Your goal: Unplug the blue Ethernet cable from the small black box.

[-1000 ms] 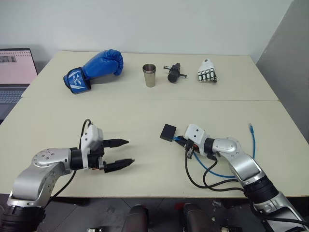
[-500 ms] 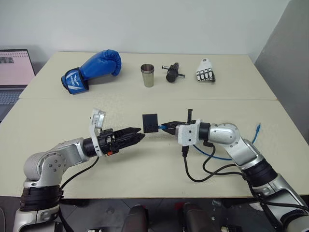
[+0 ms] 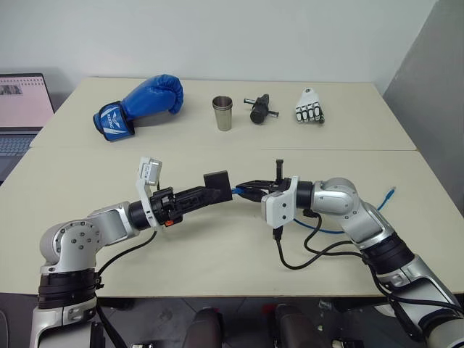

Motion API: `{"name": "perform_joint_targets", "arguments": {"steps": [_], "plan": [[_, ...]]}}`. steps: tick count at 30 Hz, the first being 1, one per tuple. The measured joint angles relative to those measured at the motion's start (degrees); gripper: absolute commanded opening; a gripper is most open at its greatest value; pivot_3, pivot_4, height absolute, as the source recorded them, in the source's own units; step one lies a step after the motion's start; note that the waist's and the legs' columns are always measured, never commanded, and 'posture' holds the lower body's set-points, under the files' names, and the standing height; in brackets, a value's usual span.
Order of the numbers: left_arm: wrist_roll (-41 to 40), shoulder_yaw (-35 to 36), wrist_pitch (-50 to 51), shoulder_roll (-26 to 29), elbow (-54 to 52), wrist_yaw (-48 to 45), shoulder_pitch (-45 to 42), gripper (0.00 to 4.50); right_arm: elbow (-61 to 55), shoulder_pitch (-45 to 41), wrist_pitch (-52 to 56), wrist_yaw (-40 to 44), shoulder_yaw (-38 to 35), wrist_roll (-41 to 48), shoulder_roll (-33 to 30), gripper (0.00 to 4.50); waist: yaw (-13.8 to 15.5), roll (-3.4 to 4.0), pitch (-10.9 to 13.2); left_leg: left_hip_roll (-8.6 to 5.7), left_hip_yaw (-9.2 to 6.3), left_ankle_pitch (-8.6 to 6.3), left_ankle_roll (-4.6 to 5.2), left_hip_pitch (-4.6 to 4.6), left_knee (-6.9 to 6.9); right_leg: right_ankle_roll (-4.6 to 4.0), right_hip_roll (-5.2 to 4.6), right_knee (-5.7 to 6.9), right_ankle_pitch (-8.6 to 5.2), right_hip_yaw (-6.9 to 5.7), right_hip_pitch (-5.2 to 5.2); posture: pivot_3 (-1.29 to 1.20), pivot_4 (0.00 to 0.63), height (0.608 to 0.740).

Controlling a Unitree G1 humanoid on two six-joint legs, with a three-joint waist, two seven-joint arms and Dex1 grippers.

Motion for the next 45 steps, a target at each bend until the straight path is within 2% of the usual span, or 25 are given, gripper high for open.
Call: {"name": "perform_joint_targets", "arguments": {"steps": [5,14,16,26,28,34,41,44,45], "plan": [[-0.12,-0.01,0.75,0.46,0.03,-0.21,-0.17,3.11,0.6,-0.06,-0.71,0.03,0.0,-0.03,0.0,0.11,0.0,0.0,0.0,-0.01,-0.01,0.0,0.0,0.0,0.0,0.0,-0.01,0.0,0.0,0.0,0.0,0.0,0.15,0.74],[0.62,-0.49,0.82,1.19,0.95,-1.36,-0.69,1.1,0.61,-0.15,-1.02,0.08,-0.02,0.0,0.0,0.11,0.0,0.0,0.0,-0.02,0.0,0.0,0.0,0.0,0.0,0.0,-0.02,0.0,0.0,0.0,0.0,0.0,0.15,0.74],[1.18,-0.56,0.75,1.28,1.11,-1.37,-0.69,0.81,0.5,-0.16,-1.35,0.14,-0.03,0.06,0.0,0.11,0.0,0.0,0.0,-0.02,-0.01,0.0,0.0,0.0,-0.01,0.0,-0.02,0.0,0.0,0.0,0.0,0.0,0.15,0.74],[3.36,-1.62,0.13,1.51,1.1,-3.03,-0.67,0.78,0.4,-0.08,-0.91,1.63,-0.02,0.23,-0.07,0.11,0.0,0.0,0.0,-0.03,0.0,0.0,0.0,0.0,-0.01,0.0,-0.04,-0.01,0.0,0.0,0.0,0.0,0.15,0.74],[3.87,-1.9,-0.16,1.59,1.1,-3.58,-0.63,0.78,0.16,0.01,-0.23,2.52,-0.04,0.97,-0.08,0.82,0.0,0.0,0.0,-0.03,0.0,0.0,0.0,0.0,-0.01,0.0,-0.04,-0.01,0.0,0.0,0.0,0.0,0.15,0.74],[4.91,-3.64,-0.65,1.69,0.98,-5.56,-0.65,0.77,-2.24,0.44,3.26,5.94,-0.03,4.14,-0.3,2.07,0.01,0.0,0.0,-0.03,0.0,0.0,0.0,-0.01,-0.01,0.0,-0.04,-0.01,0.0,-0.01,0.0,0.0,0.15,0.74],[7.78,-5.54,-2.91,3.79,0.98,-10.02,-0.87,0.77,-10.92,4.52,14.33,13.1,-0.98,13.45,-4.18,2.09,0.05,0.0,0.0,-0.04,-0.01,0.0,0.0,-0.02,-0.03,0.0,-0.06,-0.03,0.0,0.0,0.0,0.0,0.15,0.74],[9.37,-6.65,-4.63,4.77,1.0,-12.22,-1.09,0.77,-16.0,6.2,23.93,14.94,-3.43,20.41,-5.56,2.09,0.09,0.0,0.0,-0.05,-0.03,0.0,0.0,-0.02,-0.04,0.0,-0.08,-0.04,0.0,0.0,0.02,0.0,0.15,0.74],[10.56,-7.45,-6.0,5.58,1.06,-14.0,-1.34,0.77,-19.03,7.11,32.43,14.92,-5.34,25.99,-5.77,2.09,0.09,0.0,0.0,-0.04,-0.06,0.0,0.0,-0.02,-0.04,0.0,-0.08,-0.04,-0.01,0.01,0.02,0.0,0.15,0.74]]}}
